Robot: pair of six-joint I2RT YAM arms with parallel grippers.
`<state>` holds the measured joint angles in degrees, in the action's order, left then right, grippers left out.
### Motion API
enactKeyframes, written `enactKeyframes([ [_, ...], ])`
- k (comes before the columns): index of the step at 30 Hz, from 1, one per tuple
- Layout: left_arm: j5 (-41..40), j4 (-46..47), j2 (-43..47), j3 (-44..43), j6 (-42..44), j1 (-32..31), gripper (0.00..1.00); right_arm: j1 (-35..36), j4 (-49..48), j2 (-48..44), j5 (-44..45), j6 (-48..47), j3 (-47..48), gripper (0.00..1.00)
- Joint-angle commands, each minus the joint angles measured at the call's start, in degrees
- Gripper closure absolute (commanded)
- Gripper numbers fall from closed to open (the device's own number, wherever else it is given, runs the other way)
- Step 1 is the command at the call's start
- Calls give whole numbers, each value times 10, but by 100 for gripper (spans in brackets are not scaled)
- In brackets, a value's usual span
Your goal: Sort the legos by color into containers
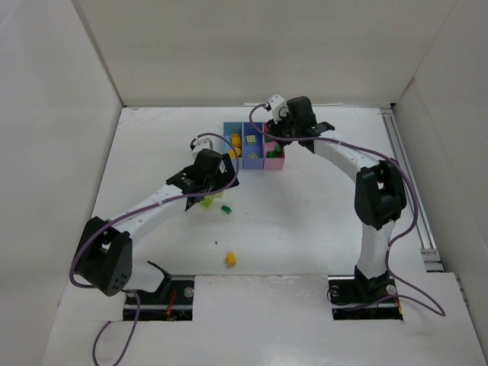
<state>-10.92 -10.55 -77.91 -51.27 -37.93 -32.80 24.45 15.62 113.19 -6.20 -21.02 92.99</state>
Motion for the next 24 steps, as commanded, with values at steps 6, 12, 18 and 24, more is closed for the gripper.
enactKeyframes([
  [6,-1,-7,17,-16,4,0,0,5,-14,-17,7,6,11,44],
  [12,-1,-12,17,-16,4,0,0,5,-14,-28,12,12,11,34],
  [18,-1,-12,17,-10,-1,0,0,5,-14,-47,12,12,0,30],
  [24,11,-7,17,6,-13,0,0,5,-14,-101,21,26,-33,23],
])
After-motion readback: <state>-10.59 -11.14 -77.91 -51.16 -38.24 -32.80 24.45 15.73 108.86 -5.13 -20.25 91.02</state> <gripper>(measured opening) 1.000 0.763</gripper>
